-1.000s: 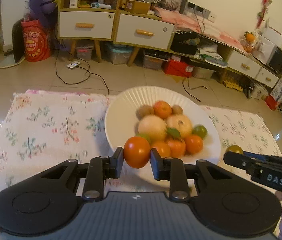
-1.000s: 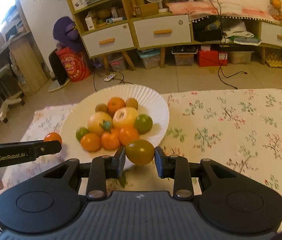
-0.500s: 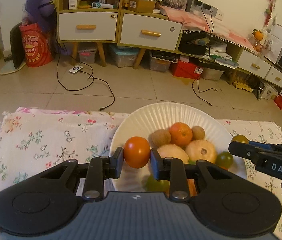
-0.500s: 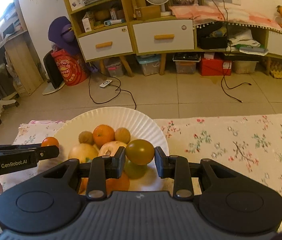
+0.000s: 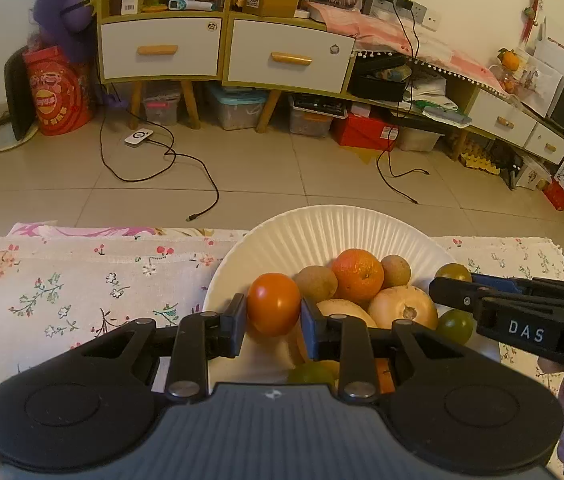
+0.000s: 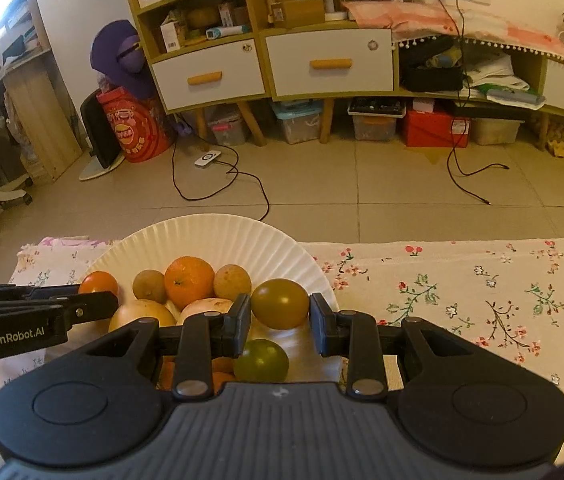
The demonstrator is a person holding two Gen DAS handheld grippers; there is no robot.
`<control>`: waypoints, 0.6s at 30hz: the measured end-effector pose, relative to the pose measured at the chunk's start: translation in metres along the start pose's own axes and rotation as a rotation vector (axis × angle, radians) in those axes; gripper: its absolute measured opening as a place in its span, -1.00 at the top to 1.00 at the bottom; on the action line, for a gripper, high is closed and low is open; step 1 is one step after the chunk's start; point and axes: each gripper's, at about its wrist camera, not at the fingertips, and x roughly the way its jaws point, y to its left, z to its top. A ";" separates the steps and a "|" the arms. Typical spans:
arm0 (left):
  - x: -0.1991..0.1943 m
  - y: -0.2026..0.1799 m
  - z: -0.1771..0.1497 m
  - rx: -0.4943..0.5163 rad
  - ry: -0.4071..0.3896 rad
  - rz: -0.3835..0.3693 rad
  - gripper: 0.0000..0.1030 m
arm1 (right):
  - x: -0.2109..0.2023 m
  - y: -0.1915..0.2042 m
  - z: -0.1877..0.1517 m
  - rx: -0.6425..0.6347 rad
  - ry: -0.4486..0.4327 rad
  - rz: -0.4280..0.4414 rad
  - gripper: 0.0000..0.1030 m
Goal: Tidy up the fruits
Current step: 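Lower and release the orange from the left tool while the right tool releases its fruit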
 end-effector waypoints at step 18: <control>-0.019 0.001 -0.005 0.022 -0.005 0.008 0.43 | -0.018 -0.006 0.001 0.048 -0.013 -0.022 0.05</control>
